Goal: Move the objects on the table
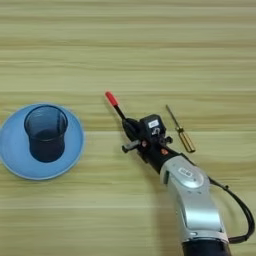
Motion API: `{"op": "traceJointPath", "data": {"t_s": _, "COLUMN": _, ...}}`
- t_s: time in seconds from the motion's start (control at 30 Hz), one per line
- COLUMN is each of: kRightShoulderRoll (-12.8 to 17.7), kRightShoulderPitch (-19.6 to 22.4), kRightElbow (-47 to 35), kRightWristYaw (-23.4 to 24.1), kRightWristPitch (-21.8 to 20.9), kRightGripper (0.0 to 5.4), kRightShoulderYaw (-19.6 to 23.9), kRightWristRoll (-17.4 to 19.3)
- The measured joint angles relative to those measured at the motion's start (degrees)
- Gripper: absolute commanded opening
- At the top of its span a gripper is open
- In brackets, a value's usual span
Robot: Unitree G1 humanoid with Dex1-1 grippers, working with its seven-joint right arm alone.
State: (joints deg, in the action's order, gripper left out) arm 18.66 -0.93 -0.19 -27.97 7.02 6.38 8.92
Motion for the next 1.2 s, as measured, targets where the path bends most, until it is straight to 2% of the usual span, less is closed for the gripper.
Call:
{"op": "traceJointPath", "data": {"t_s": 0.27, "kRightShoulderRoll": 2.03, "kRightShoulderPitch": 0.33, "kRightElbow": -1.08, "kRightWristYaw": 0.39, "kRightWristPitch": 1.10, "kRightGripper": 0.44, "kRightShoulderYaw": 5.74, "kRightWristRoll": 1.75}}
{"op": "traceJointPath", "data": {"t_s": 0.47, "kRightShoulderRoll": 4.57, "kRightShoulderPitch": 2.77, "kRightElbow": 4.73, "kRightWristYaw": 1.54, "kRightWristPitch": 0.87, "kRightGripper": 0.44, "kRightShoulderYaw": 12.00, "kRightWristRoll": 2.53}}
{"op": "traceJointPath", "data": {"t_s": 0.7, "kRightShoulderRoll": 6.44, "kRightShoulderPitch": 3.83, "kRightElbow": 12.11, "kRightWristYaw": 2.52, "kRightWristPitch": -1.63, "kRightGripper": 0.44, "kRightShoulderYaw": 15.52, "kRightWristRoll": 2.48}}
{"op": "traceJointPath", "data": {"t_s": 1.07, "kRightShoulderRoll": 8.01, "kRightShoulderPitch": 5.16, "kRightElbow": 22.94, "kRightWristYaw": 2.54, "kRightWristPitch": -6.56, "kRightGripper": 0.44, "kRightShoulderYaw": 16.52, "kRightWristRoll": 1.59}}
{"op": "traceJointPath", "data": {"t_s": 1.2, "kRightShoulderRoll": 8.22, "kRightShoulderPitch": 5.95, "kRightElbow": 27.76, "kRightWristYaw": 3.35, "kRightWristPitch": -9.02, "kRightGripper": 0.44, "kRightShoulderYaw": 15.67, "kRightWristRoll": -0.57}}
